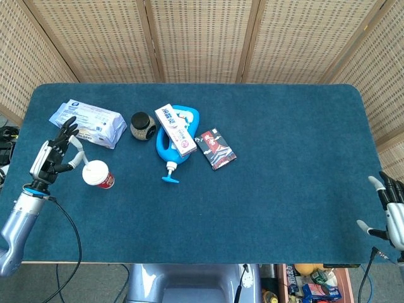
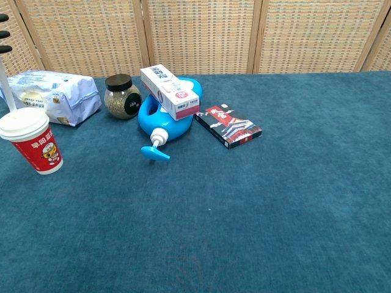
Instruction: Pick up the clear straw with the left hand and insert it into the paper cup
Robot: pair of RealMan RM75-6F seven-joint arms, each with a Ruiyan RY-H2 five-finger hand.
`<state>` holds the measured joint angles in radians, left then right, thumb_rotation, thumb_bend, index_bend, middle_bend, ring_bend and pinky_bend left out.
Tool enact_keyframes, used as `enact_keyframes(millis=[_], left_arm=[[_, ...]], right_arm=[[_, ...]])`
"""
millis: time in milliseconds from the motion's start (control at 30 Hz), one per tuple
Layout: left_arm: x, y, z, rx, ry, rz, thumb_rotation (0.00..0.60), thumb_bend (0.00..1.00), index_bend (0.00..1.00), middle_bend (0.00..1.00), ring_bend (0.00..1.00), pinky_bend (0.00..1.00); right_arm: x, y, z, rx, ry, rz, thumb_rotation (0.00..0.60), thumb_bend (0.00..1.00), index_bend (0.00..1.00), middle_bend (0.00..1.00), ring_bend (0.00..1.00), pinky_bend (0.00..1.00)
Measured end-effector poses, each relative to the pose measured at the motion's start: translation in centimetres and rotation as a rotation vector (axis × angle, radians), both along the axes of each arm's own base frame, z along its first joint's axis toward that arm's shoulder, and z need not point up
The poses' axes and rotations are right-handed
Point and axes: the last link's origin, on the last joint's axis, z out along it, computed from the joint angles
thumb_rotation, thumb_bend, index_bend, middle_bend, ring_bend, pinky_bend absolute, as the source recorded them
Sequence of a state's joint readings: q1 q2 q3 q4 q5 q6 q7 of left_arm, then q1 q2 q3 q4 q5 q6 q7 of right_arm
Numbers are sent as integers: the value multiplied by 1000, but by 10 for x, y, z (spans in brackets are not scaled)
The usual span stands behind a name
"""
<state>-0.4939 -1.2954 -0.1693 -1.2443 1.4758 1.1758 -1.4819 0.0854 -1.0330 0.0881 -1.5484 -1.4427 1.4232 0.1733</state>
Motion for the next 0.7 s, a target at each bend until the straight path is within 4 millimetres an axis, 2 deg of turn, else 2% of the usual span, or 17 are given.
enact_keyframes(millis=[467,700], left_arm=[[-16,-1,-15,-34,-32,43,600,415,583,0,0,0],[-27,-1,-24,-52,8,65,600,418,583,0,0,0]], right_arm=[[-1,0,-1,1,2,-3,600,0,0,0,0,0],[-1,0,0,-2,1,-4,600,0,0,0,0,0]])
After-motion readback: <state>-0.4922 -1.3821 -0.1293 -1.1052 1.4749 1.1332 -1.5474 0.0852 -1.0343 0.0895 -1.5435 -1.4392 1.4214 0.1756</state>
